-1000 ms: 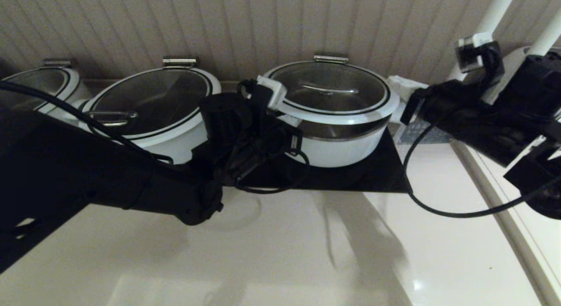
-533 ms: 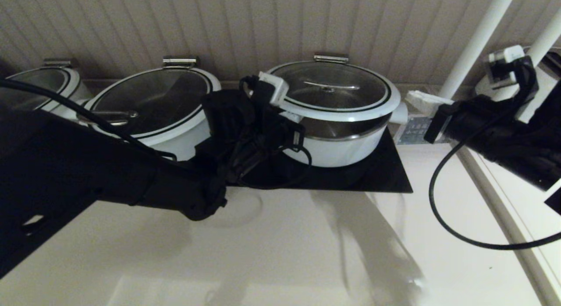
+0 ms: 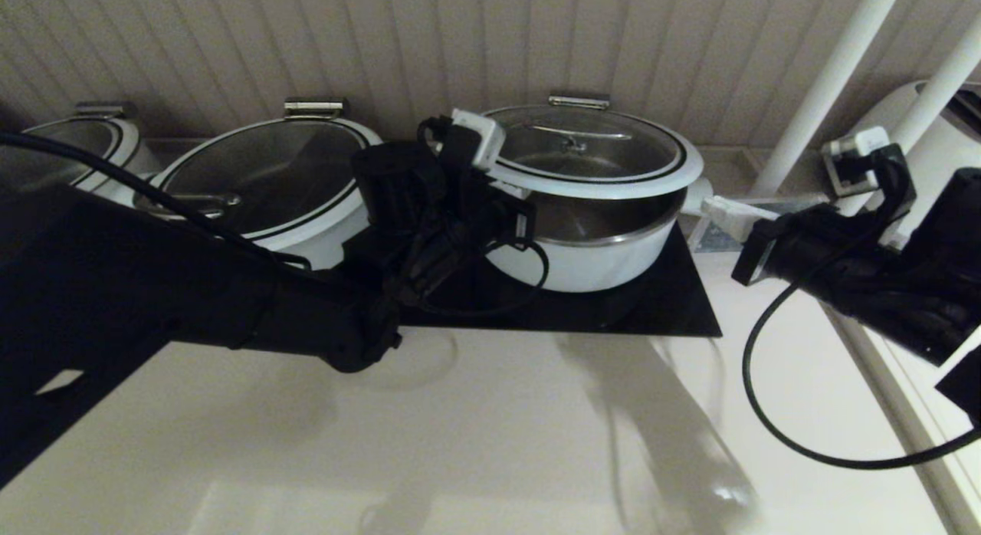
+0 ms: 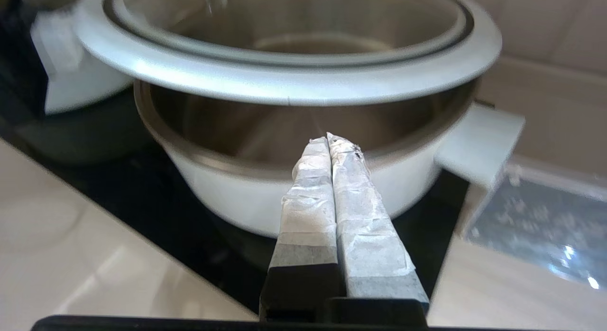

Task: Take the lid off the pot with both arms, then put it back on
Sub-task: Open the pot lid completely

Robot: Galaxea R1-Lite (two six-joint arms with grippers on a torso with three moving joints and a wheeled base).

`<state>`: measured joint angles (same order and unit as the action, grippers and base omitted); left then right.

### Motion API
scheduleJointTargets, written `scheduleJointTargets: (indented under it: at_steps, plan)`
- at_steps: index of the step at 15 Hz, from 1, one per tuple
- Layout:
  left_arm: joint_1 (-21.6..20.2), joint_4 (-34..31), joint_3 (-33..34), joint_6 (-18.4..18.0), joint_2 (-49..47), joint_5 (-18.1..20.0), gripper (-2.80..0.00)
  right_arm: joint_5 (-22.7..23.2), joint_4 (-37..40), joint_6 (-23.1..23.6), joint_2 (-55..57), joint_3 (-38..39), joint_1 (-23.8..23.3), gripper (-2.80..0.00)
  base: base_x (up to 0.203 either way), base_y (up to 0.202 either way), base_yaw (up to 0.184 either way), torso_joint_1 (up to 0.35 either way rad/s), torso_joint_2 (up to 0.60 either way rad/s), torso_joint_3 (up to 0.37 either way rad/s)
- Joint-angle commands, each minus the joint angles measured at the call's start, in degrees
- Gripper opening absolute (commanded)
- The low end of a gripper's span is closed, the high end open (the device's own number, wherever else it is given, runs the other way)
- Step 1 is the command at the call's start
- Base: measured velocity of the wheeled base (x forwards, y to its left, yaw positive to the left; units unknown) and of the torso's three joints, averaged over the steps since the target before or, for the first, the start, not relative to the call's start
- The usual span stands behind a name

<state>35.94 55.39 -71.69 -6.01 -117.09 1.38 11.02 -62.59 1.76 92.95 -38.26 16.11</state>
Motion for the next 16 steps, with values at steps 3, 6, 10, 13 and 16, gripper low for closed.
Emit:
scheduleJointTargets:
  at_steps: [3, 6, 10, 13, 16]
  plan:
    - [-0.43, 0.42, -0.11, -0.05, 0.28, 0.03, -2.8, 0.05, -3.41, -0.19, 4.52, 0.2, 1.76, -2.8, 0.0, 0.0, 0.0, 0.0, 0.0, 0.0]
    - [-0.52, 0.42, -0.11, -0.05, 0.2, 0.03, -2.8, 0.05, -3.48, -0.17, 5.04, -0.06, 4.08, -2.8, 0.0, 0.0, 0.0, 0.0, 0.0, 0.0]
    - [-0.52, 0.5, -0.2, -0.05, 0.02, 0.1, -2.8, 0.05, -4.07, -0.15, 6.26, -0.2, 5.62, -2.8, 0.0, 0.0, 0.0, 0.0, 0.0, 0.0]
    - [-0.52, 0.59, -0.2, -0.05, -0.04, 0.08, -2.8, 0.09, -4.24, -0.21, 8.13, -0.85, 6.11, -2.8, 0.0, 0.0, 0.0, 0.0, 0.0, 0.0]
    - [-0.52, 0.59, -1.01, -0.02, -0.22, 0.03, -2.8, 0.06, -4.27, -0.19, 10.42, -4.89, 6.06, -2.8, 0.0, 0.0, 0.0, 0.0, 0.0, 0.0]
